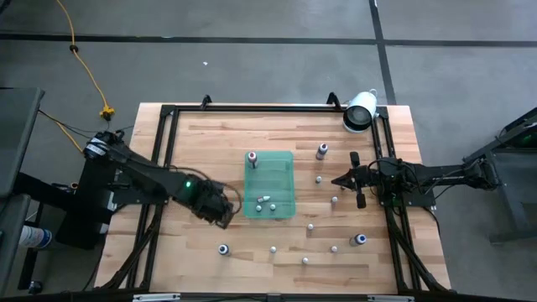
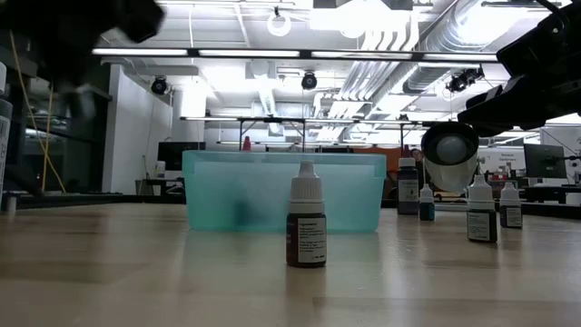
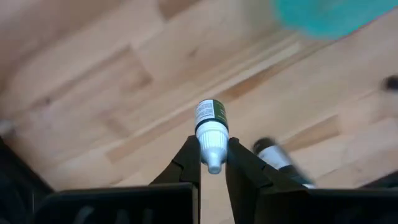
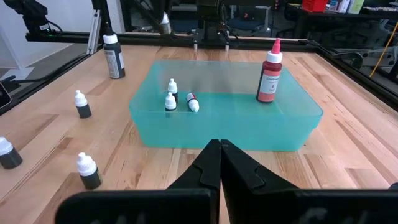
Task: Pick & Place food coloring
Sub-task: Put the small green food coloring bottle into the green bin
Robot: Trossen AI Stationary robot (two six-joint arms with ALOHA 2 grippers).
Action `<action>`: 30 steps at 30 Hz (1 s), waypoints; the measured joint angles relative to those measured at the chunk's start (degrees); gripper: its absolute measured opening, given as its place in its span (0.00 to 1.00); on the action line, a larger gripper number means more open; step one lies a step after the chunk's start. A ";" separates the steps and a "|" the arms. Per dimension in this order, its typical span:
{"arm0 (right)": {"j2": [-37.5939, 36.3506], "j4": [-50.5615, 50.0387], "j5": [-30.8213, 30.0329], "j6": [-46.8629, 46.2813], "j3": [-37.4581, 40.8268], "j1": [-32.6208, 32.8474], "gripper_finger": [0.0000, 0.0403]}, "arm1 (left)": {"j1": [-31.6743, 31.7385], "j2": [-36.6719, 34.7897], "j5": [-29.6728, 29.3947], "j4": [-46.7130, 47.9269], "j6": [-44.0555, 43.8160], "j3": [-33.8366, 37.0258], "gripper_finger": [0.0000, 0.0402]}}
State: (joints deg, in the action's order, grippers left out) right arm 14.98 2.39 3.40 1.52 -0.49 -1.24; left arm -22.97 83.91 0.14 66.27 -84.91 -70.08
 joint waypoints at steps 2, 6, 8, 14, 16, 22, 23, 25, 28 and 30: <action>0.01 0.00 0.01 0.00 -0.01 0.00 0.00 | 2.37 0.78 -0.91 0.70 2.81 -2.74 0.07; 0.01 0.00 0.02 0.00 0.00 0.00 0.00 | 6.67 3.62 -1.23 3.50 9.07 -8.61 0.07; 0.00 0.00 0.02 0.00 0.00 0.00 0.00 | 8.57 5.51 -1.23 4.68 11.98 -11.64 0.07; 0.02 0.02 -0.01 0.00 -0.01 0.00 0.00 | 12.67 12.73 -0.80 6.31 19.75 -20.54 0.07; 0.02 0.01 0.01 0.00 0.00 -0.01 0.00 | 13.57 15.27 -0.49 6.55 21.83 -23.08 0.07; 0.01 0.02 0.00 0.01 0.00 -0.01 0.00 | 15.56 22.05 1.84 7.24 27.02 -29.56 0.07; 0.02 0.02 0.01 0.00 -0.01 -0.01 0.00 | 15.68 23.25 2.29 7.29 27.80 -30.47 0.07; -0.01 -0.02 0.02 0.00 0.00 -0.02 0.00 | 15.97 25.48 3.05 7.10 29.22 -32.17 0.07; 0.00 -0.11 0.00 0.00 0.00 0.00 0.00 | 16.26 28.56 4.01 6.86 30.99 -34.35 0.07; 0.04 0.03 -0.01 0.00 0.00 0.00 0.00 | 16.26 30.36 5.08 6.92 32.05 -35.22 0.07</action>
State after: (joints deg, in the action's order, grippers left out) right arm 15.03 2.43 3.40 1.52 -0.49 -1.24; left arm -6.71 114.27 5.22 73.19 -52.86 -105.30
